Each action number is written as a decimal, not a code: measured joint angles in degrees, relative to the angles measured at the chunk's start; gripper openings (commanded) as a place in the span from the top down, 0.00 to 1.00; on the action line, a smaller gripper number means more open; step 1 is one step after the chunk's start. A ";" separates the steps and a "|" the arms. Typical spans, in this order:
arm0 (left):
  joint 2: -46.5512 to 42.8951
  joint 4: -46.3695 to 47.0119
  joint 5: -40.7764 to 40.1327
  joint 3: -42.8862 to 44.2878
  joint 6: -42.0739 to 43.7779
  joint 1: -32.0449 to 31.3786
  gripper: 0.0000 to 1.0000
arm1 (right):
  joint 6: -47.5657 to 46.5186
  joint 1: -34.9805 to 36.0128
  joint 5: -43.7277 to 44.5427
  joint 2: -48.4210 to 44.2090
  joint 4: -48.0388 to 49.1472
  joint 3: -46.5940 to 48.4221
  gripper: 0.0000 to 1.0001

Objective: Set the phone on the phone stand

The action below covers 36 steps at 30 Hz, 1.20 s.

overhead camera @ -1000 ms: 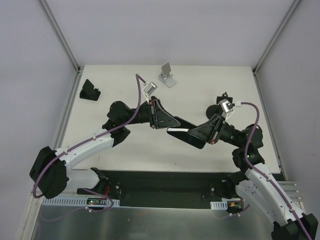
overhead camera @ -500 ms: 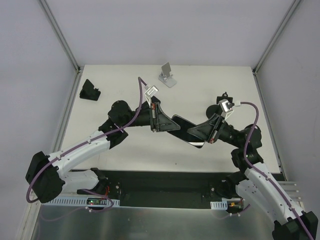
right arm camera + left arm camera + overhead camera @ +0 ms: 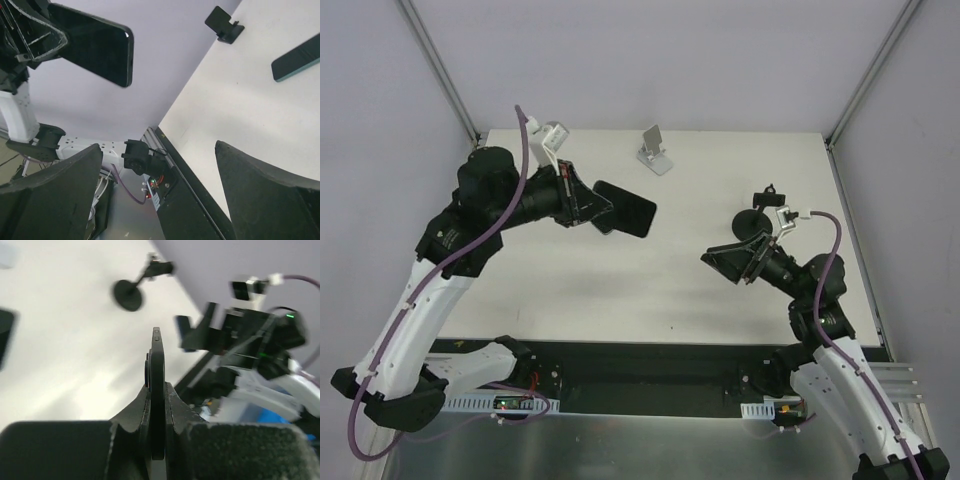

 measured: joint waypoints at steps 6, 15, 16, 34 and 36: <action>4.59 -18.01 -5.18 7.39 13.09 15.12 1.00 | -0.46 -0.79 -0.79 -0.96 -3.89 -3.30 0.06; 25.18 -23.28 -16.52 15.28 29.35 31.08 1.00 | -2.86 -0.76 -2.91 -0.63 -9.31 -2.16 0.08; 27.89 -23.69 -17.79 16.70 31.01 31.76 1.00 | -3.04 -0.76 -3.08 -0.70 -9.68 -1.95 0.08; 53.81 -25.18 -25.66 40.89 48.48 42.03 1.00 | -20.46 -0.76 -5.62 4.15 -32.46 13.77 0.12; 54.71 -25.44 -26.01 41.07 49.13 42.86 1.00 | -23.69 -0.76 -5.05 5.14 -36.13 16.24 0.12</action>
